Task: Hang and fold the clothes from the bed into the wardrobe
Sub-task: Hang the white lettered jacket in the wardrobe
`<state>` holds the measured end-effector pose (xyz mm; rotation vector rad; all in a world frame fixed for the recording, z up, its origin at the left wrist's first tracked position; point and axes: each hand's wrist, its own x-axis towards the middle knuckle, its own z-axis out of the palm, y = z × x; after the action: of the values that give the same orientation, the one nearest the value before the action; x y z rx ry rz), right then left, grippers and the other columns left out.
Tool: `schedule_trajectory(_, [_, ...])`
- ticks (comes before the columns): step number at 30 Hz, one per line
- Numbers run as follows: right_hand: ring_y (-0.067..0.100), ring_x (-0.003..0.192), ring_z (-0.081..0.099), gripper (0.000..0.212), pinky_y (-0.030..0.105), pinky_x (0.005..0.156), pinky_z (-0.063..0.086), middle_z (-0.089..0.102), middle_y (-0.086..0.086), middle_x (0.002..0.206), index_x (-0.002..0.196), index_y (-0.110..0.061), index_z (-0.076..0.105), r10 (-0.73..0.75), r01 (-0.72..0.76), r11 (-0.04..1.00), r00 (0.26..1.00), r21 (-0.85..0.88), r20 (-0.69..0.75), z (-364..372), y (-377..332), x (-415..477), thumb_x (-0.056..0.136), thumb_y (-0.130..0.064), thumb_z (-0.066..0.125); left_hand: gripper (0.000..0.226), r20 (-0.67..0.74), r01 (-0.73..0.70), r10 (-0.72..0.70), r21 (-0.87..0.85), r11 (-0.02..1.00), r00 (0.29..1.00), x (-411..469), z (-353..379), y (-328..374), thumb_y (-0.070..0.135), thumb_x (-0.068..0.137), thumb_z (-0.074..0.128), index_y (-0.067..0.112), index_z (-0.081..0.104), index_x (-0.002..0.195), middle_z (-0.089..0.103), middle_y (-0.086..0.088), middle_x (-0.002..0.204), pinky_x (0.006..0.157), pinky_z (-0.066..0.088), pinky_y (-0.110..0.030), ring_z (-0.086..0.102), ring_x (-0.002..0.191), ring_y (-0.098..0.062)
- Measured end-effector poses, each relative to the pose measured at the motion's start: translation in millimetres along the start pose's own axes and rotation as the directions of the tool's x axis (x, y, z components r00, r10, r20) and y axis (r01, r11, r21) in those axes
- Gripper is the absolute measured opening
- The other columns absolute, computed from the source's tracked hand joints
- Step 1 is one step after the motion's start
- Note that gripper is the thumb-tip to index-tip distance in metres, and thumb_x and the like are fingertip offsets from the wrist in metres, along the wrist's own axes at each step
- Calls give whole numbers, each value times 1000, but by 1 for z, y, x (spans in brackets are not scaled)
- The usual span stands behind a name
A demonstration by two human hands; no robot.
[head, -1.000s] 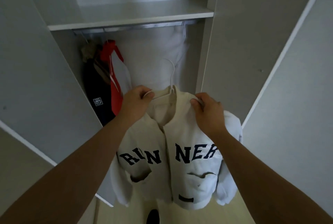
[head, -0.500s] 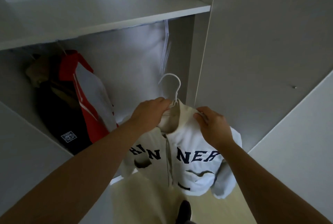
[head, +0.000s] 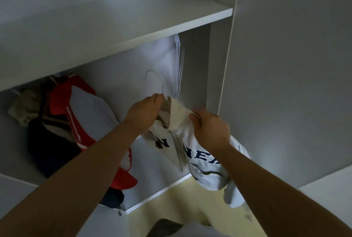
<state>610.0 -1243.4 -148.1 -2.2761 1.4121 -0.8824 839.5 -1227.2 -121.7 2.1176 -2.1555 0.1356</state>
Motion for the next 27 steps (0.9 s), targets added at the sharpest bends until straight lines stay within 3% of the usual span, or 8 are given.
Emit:
schedule_trajectory(4, [31, 68, 66, 24, 29, 61, 38, 70, 2, 79, 106, -27, 65, 23, -22, 999, 998, 24, -54, 32, -31, 34, 102, -41, 46, 17, -144, 4, -16, -83, 997, 989, 19, 2, -43, 16, 96, 54, 4, 56, 108, 62, -17, 97, 64, 35, -32, 61, 82, -34])
schedule_trajectory(7, [32, 71, 66, 23, 30, 60, 38, 70, 3, 81, 106, -27, 64, 58, -56, 998, 995, 23, -83, 60, -49, 56, 100, -40, 46, 29, -173, 155, -202, -250, 956, 964, 38, 10, -82, 31, 99, 55, 8, 56, 115, 65, -16, 104, 70, 39, -30, 62, 92, -32])
schedule_trajectory(10, [33, 75, 67, 24, 30, 60, 38, 71, 5, 86, 109, -27, 66, 106, -102, 994, 988, 39, -113, 84, -64, 77, 99, -39, 48, 53, -19, 355, -382, -329, 875, 924, 55, 20, -124, 33, 91, 68, 6, 47, 131, 59, -17, 127, 81, 39, -28, 59, 113, -33])
schedule_trajectory(13, [35, 81, 66, 25, 31, 63, 37, 71, 6, 91, 109, -28, 67, 164, -156, 986, 976, 63, -142, 103, -84, 97, 97, -39, 49, 65, 207, 585, -550, -362, 726, 809, 70, 34, -156, 45, 87, 69, 1, 47, 130, 61, -19, 125, 79, 50, -33, 63, 108, -35])
schedule_trajectory(15, [35, 84, 66, 24, 32, 65, 37, 71, 6, 94, 109, -28, 67, 189, -179, 981, 970, 77, -151, 114, -98, 112, 96, -38, 50, 49, 276, 613, -548, -401, 681, 789, 79, 42, -170, 37, 92, 62, -1, 58, 122, 67, -21, 116, 85, 56, -38, 67, 101, -36])
schedule_trajectory(19, [35, 92, 65, 24, 34, 69, 40, 70, 6, 100, 108, -28, 67, 277, -260, 958, 948, 121, -155, 130, -120, 145, 91, -31, 51, 28, 238, 578, -594, -657, 484, 768, 99, 49, -193, 11, 95, 53, -2, 64, 117, 72, -19, 108, 82, 61, -39, 72, 88, -29])
schedule_trajectory(23, [37, 106, 62, 30, 36, 78, 42, 68, 8, 113, 113, -27, 68, 389, -357, 912, 908, 201, -152, 150, -124, 172, 90, -35, 50, 25, 117, 528, -595, -618, 583, 795, 119, 50, -225, 15, 92, 52, 1, 68, 104, 72, -20, 101, 87, 58, -46, 71, 96, -36])
schedule_trajectory(27, [35, 107, 62, 29, 36, 77, 40, 69, 5, 112, 111, -27, 68, 447, -391, 879, 875, 274, -185, 163, -123, 186, 92, -36, 49, 27, -102, 447, -553, -476, 757, 827, 135, 54, -240, 21, 97, 47, 3, 67, 93, 70, -17, 100, 74, 45, -27, 65, 96, -30])
